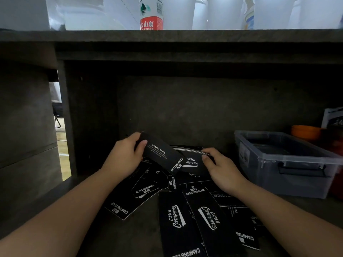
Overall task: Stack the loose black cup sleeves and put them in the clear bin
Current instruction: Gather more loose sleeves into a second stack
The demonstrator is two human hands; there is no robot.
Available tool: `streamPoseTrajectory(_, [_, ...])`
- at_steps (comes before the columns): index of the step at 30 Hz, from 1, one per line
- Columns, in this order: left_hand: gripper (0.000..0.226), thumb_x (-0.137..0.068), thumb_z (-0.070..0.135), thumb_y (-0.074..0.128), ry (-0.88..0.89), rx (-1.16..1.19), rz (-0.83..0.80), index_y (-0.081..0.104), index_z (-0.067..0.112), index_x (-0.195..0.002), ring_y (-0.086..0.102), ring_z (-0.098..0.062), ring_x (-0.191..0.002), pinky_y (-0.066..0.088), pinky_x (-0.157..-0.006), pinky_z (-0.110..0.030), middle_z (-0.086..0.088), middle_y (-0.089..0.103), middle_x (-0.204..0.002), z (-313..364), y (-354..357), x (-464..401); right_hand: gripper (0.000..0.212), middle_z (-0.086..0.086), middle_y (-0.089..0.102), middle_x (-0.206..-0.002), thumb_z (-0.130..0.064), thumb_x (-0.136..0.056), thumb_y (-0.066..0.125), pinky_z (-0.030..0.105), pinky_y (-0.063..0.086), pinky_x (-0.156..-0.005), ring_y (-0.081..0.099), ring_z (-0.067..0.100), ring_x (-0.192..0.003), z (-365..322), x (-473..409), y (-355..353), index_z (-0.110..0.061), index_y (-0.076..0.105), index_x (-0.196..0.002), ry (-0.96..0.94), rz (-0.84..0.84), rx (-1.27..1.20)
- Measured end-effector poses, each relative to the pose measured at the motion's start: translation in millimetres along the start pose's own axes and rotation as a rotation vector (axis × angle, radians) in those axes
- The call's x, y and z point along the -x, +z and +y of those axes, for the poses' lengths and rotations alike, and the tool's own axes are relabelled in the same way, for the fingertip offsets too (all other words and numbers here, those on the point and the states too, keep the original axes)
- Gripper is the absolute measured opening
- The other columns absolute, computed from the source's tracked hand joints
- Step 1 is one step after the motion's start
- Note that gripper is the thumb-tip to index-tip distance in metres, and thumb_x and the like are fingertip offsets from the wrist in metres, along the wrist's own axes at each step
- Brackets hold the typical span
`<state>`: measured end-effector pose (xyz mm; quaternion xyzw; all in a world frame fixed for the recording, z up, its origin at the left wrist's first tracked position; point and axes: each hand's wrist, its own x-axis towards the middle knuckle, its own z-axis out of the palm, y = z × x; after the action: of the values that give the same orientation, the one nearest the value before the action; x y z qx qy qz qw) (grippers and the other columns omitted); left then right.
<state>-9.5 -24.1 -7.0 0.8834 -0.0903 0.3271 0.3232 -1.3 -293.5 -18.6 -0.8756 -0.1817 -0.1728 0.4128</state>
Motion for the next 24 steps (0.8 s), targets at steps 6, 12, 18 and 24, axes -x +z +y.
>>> streamPoseTrajectory(6, [0.021,-0.1,0.021,0.05,-0.138,0.283,-0.01,0.06,0.008,-0.089,0.07,-0.013,-0.067,0.058,-0.07,-0.033,-0.006,0.069,-0.078,9.0,6.1,3.1,0.025,-0.007,0.063,-0.11,-0.037,-0.098,0.047,0.016,0.04,-0.081,0.057,0.006,-0.101,-0.7,1.1,0.3,-0.026,0.056,-0.118,0.002,-0.012,-0.022])
streamPoseTrajectory(12, [0.048,-0.094,0.043,0.058,-0.101,-0.061,-0.304,0.049,0.026,-0.137,0.058,-0.013,-0.116,0.044,-0.1,-0.027,0.003,0.06,-0.126,6.4,19.1,5.7,0.024,-0.006,0.064,-0.108,-0.026,-0.094,0.058,0.019,0.045,-0.086,0.06,0.006,-0.098,1.0,1.6,0.5,-0.025,0.056,-0.118,-0.014,-0.008,0.008])
streamPoseTrajectory(18, [0.094,-0.08,0.076,0.049,-0.461,-0.42,-0.35,0.026,0.021,-0.153,0.022,-0.036,-0.142,0.028,-0.115,-0.046,-0.011,0.029,-0.155,-16.2,-2.6,-0.7,0.026,-0.005,0.062,-0.107,-0.013,-0.097,0.05,0.012,0.042,-0.076,0.057,0.008,-0.096,2.9,-0.3,-0.4,-0.024,0.054,-0.121,-0.011,-0.015,0.023])
streamPoseTrajectory(24, [0.07,-0.082,0.081,0.035,-0.415,-0.491,-0.481,0.051,0.04,-0.137,0.025,-0.033,-0.143,0.029,-0.114,-0.044,0.0,0.038,-0.153,-23.5,-2.1,-0.6,0.027,-0.003,0.061,-0.109,-0.012,-0.098,0.048,0.015,0.04,-0.076,0.057,0.009,-0.098,1.9,-0.8,-0.6,-0.023,0.053,-0.122,-0.002,-0.04,0.025])
